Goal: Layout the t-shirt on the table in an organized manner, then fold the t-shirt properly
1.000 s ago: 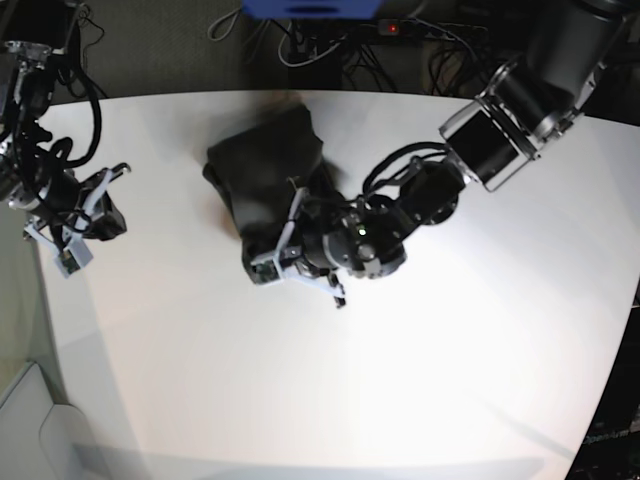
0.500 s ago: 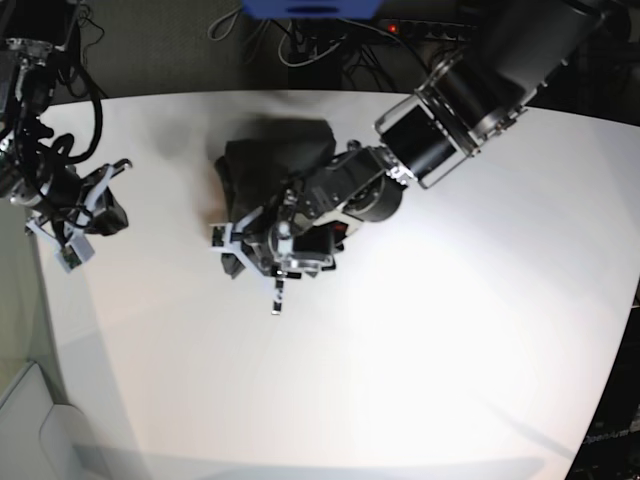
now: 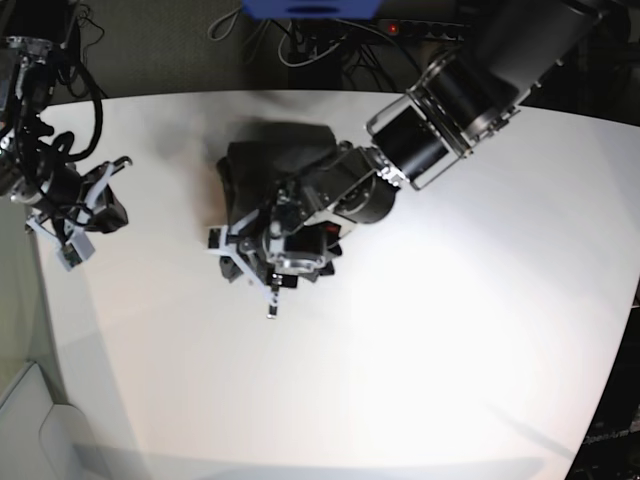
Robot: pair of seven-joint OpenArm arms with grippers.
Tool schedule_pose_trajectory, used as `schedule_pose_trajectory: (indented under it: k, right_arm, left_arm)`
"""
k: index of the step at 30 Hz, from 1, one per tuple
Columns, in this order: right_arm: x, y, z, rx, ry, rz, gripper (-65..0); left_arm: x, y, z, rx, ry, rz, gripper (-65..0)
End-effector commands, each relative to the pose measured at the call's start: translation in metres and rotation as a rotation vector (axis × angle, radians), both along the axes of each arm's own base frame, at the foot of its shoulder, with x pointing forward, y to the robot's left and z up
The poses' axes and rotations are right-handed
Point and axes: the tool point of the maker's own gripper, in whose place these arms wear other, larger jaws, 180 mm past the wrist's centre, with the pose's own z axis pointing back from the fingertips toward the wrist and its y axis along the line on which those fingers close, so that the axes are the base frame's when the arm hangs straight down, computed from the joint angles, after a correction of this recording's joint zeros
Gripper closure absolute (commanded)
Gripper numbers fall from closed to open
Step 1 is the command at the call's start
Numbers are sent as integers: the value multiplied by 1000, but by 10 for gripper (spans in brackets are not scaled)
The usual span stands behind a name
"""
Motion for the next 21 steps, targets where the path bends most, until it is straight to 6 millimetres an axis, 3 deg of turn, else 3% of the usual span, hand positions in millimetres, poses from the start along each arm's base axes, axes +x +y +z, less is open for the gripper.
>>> schedule_pose_trajectory:
  k: [1, 4, 6, 13, 21]
  right_arm:
    - [7, -1, 13, 3, -48, 12, -88]
    - [7, -1, 12, 3, -46, 12, -88]
    - [7, -1, 12, 3, -46, 12, -88]
    - [2, 0, 8, 4, -30, 13, -88]
    - [-2, 1, 5, 6, -20, 16, -88]
  left_arm:
    - [6, 0, 7, 14, -14, 1, -272]
    - [7, 3, 8, 32, -17, 12, -402]
    - [7, 2, 9, 30, -20, 10, -442]
    - [18, -14, 50, -65, -106, -1, -443]
    - [55, 3, 118, -163, -287, 101, -444]
